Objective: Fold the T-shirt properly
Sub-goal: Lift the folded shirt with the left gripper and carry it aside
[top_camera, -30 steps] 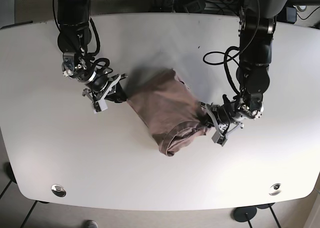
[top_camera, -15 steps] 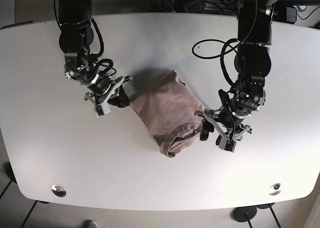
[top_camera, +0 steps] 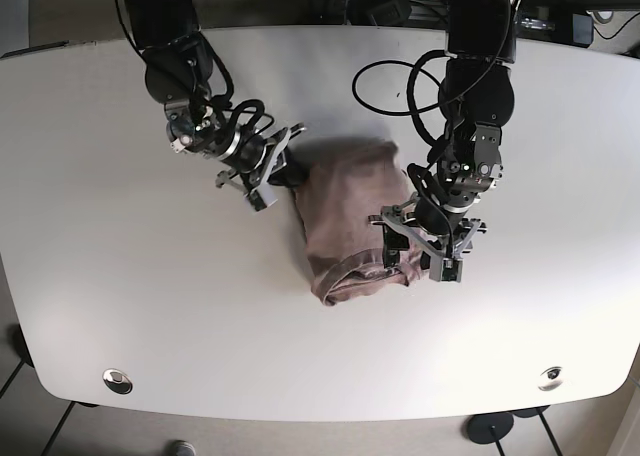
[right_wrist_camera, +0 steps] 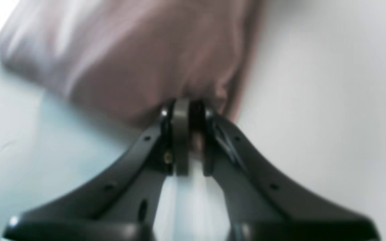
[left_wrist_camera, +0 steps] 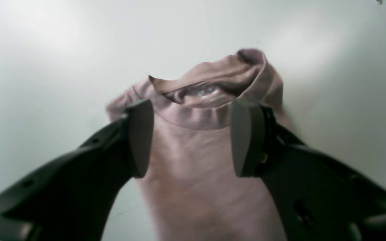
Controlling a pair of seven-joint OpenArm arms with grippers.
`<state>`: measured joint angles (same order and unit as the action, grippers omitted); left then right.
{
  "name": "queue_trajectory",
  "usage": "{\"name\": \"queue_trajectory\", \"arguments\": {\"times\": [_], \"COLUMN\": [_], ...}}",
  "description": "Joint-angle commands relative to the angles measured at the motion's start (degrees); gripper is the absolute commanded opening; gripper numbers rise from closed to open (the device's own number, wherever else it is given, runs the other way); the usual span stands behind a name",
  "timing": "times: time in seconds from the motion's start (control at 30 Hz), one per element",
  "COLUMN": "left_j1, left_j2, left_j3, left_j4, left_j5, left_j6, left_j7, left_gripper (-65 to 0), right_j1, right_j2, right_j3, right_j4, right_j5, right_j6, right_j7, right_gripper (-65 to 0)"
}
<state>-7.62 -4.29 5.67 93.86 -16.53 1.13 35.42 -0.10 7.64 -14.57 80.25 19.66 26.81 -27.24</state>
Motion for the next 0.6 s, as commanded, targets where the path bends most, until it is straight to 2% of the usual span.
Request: {"name": "queue_trajectory", "arguments": {"times": [0.03,0.07,0.13,0.2,0.27,0.43,0.57,0.6], "left_j1": [-0.51,-0.08,0.36,0.45,0.45,0.45,0.45,0.45], "left_j2": [1.35,2.23,4.25,5.83,6.27,6.1,2.05,-0.58], "left_j3": [0.0,0.26,2.37,3.51,5.1,5.89,6.42,4.75], "left_j4": [0.77,0.25,-2.04,-4.59,-7.67,-16.02,-24.11,-25.78], "left_j5": [1.99,4.01,9.55,14.03,16.58,17.99,17.72,17.72], "left_j6": [-0.11,-0.11,-0.11,-0.11,-0.11,-0.2,-0.91,-2.93], "left_j7": [-5.05,-6.36,-8.83,-11.99,-14.72,-17.62,-17.7,-17.35], "left_gripper": [-30.4,-30.3,-25.8,-23.5,-23.3,-23.3,-23.3,-24.0], "right_j1": [-1.53,-2.32,-3.11,-2.85,-2.76,-1.79,-1.79,-1.7], "right_j2": [-1.18,-1.18,-1.09,-1.09,-1.09,-1.09,-1.09,-1.09], "right_j3": [-1.56,-2.27,-2.44,0.9,4.15,9.42,12.15,12.85], "right_j4": [5.25,6.57,8.85,9.64,9.64,9.55,9.64,9.73], "right_j5": [0.52,0.52,0.43,0.52,0.96,1.04,1.04,1.04], "right_j6": [0.49,0.49,0.49,0.49,0.75,0.75,0.75,0.75], "right_j7": [0.65,0.65,-0.76,-3.3,-3.83,-3.92,-3.92,-3.92], "right_gripper": [-59.9,-59.9,-59.9,-59.9,-59.9,-59.9,-59.9,-59.9]}}
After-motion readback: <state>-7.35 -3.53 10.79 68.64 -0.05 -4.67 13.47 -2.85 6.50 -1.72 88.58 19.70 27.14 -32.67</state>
